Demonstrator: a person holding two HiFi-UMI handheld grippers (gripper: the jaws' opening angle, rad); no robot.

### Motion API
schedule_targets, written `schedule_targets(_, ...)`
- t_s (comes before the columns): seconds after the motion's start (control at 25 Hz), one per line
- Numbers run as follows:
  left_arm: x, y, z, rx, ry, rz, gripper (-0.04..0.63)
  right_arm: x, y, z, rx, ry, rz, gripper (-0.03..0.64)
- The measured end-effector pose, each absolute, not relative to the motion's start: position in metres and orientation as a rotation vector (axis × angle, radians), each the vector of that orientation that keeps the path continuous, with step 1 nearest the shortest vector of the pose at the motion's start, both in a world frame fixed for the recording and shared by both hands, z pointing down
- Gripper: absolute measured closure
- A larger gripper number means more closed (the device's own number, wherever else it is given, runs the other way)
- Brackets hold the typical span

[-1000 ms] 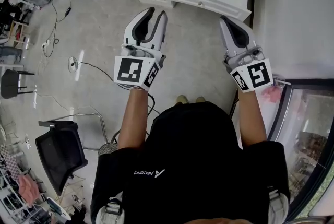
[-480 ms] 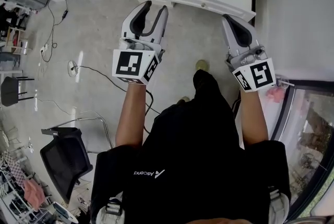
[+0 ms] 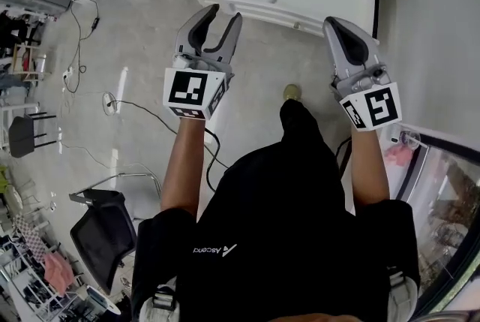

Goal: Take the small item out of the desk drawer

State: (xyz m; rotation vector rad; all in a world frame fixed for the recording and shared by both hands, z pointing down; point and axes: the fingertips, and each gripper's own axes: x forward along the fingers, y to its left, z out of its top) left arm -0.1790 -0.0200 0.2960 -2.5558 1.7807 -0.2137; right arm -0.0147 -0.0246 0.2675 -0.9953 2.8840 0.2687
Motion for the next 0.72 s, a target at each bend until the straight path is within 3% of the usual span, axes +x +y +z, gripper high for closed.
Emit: schedule_targets(0.72,-0.16,-0.258,0.437,-2.766,1.612,-0.927,0.433,0.003,-0.271,0.324,-0.942,3.003,0.082,0.617)
